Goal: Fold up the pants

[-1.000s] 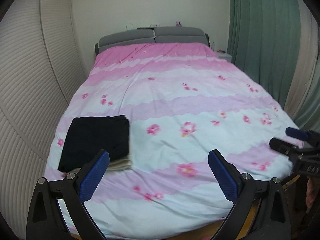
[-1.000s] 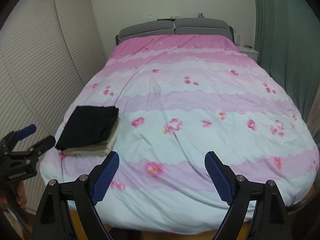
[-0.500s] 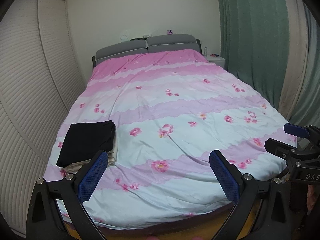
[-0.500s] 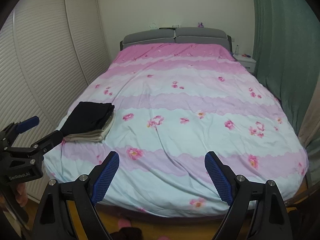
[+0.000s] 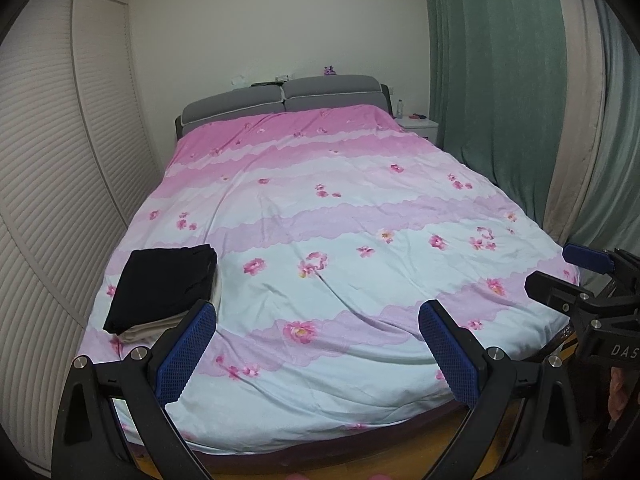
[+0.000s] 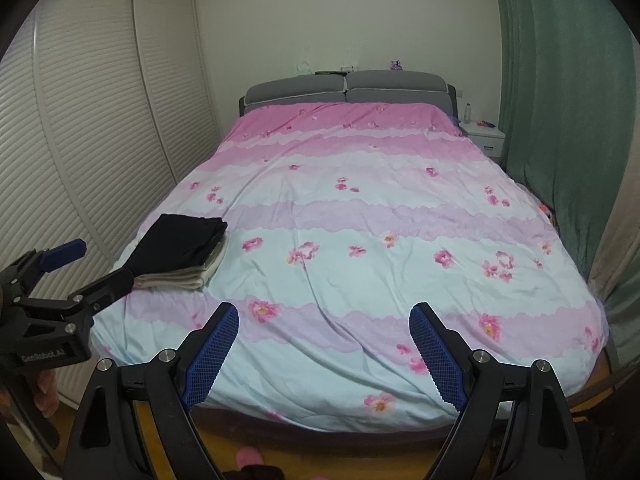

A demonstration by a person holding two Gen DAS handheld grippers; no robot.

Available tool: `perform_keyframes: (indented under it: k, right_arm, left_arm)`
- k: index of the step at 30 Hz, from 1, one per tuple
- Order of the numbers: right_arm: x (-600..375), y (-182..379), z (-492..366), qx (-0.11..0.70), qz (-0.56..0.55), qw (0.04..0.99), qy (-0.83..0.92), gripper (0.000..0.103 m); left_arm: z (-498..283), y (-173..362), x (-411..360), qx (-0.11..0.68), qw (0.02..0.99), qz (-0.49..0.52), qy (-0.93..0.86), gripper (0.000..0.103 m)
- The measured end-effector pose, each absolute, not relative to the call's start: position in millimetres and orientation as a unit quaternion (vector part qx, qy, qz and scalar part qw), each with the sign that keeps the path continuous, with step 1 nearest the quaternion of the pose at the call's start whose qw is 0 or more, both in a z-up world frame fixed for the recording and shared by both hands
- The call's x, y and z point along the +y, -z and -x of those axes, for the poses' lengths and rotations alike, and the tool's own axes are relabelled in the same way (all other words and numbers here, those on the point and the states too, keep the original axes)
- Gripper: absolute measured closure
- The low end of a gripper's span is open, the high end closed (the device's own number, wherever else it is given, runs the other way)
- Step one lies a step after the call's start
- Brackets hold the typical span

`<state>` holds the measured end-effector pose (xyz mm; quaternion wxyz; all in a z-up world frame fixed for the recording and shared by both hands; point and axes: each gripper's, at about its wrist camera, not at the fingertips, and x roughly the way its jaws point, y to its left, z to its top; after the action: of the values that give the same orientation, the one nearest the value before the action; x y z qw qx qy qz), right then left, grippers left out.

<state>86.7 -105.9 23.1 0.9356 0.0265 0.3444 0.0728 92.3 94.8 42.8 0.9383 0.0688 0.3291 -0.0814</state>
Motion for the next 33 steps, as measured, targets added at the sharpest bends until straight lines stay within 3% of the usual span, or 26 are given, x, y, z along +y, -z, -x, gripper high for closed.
perform_keyframes:
  k: [33]
  right_arm:
    - [-99.1, -33.9, -79.7, 0.332, -0.025, 0.94, -0.073, 0.015]
  left_arm:
    - [-89.1, -47.8, 116.0, 0.337, 0.938, -0.037, 0.072, 0.0]
